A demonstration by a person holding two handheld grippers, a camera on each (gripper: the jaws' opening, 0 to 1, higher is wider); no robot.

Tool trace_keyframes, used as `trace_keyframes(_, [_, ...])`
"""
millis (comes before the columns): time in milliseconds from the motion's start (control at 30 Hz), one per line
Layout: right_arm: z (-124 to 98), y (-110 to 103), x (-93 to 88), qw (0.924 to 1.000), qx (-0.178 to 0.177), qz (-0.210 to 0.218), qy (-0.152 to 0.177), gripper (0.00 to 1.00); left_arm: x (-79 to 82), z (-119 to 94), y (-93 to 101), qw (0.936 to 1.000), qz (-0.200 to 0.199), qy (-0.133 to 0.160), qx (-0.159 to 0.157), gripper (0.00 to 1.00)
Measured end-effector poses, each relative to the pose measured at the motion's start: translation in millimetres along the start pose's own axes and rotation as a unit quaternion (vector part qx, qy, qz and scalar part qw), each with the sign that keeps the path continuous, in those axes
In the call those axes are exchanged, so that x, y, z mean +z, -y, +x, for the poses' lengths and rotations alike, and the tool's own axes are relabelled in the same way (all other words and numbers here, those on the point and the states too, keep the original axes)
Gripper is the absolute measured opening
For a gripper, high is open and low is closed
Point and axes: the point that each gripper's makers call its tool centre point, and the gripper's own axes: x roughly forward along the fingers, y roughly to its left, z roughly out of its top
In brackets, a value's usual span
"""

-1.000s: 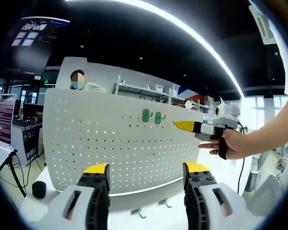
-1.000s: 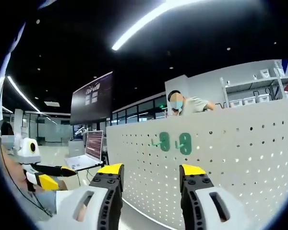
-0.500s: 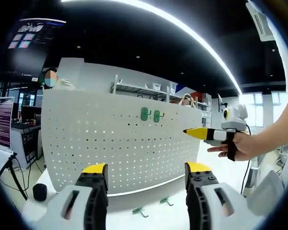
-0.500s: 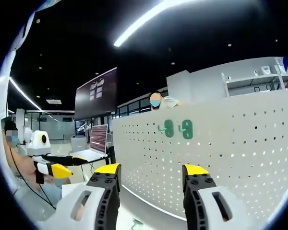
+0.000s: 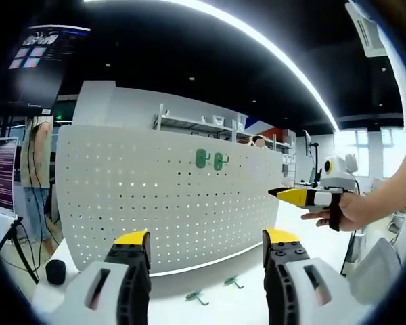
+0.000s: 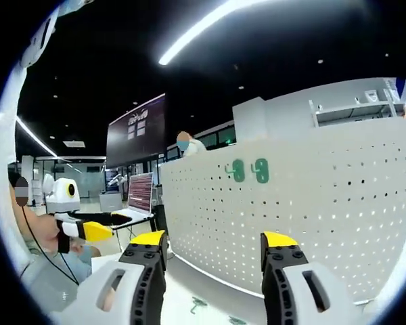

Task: Insert the hook assembly into the mounting plate slot until the hook locks in place.

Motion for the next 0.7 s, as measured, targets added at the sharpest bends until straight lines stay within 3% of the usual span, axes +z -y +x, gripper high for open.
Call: trace_keyframes(700, [-32.9, 3.9, -11.6, 0.9997, -0.022, 0.013, -0.005, 0.56, -6.6, -1.9, 4.6, 0.9998, 0.011, -0.007, -0.016, 0.71])
